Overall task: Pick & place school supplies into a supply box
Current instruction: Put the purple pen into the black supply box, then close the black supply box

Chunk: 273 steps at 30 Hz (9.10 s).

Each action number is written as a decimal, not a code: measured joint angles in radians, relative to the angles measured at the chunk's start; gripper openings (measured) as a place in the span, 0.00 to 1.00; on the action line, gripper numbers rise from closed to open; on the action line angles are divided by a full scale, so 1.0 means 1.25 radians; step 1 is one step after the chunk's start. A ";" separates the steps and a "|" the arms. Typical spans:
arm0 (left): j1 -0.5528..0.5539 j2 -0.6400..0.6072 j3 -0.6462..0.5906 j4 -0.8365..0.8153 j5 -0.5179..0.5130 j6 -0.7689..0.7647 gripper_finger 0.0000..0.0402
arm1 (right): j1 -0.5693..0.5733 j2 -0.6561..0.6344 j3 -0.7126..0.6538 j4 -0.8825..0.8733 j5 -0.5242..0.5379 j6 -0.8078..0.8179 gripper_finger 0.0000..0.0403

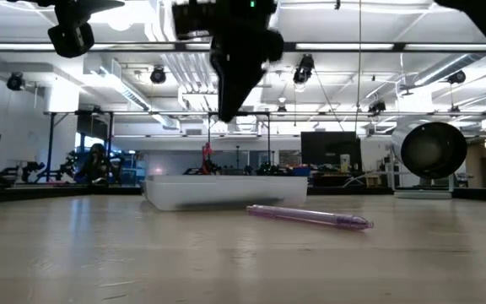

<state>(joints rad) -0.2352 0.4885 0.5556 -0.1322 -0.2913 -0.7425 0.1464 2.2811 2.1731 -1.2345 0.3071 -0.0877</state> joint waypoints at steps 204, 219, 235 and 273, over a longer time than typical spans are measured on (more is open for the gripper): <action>0.000 0.002 0.000 0.032 0.062 0.162 0.30 | 0.027 -1.214 -1.437 1.257 -0.149 0.464 0.23; 0.001 -0.032 -0.043 0.065 0.063 0.288 0.30 | 0.027 -1.340 -1.558 1.320 -0.084 0.442 0.23; 0.024 -0.023 -0.244 0.419 0.131 0.330 0.30 | 0.023 -1.348 -1.599 1.352 -0.078 0.458 0.23; 0.327 -0.043 -0.176 0.248 0.204 0.039 0.30 | -0.037 -1.205 -1.401 1.391 0.042 0.344 0.23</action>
<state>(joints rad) 0.1732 0.4344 0.3351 0.1782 -0.0367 -0.6944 0.0998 0.7747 0.4213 0.5045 0.3602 0.3418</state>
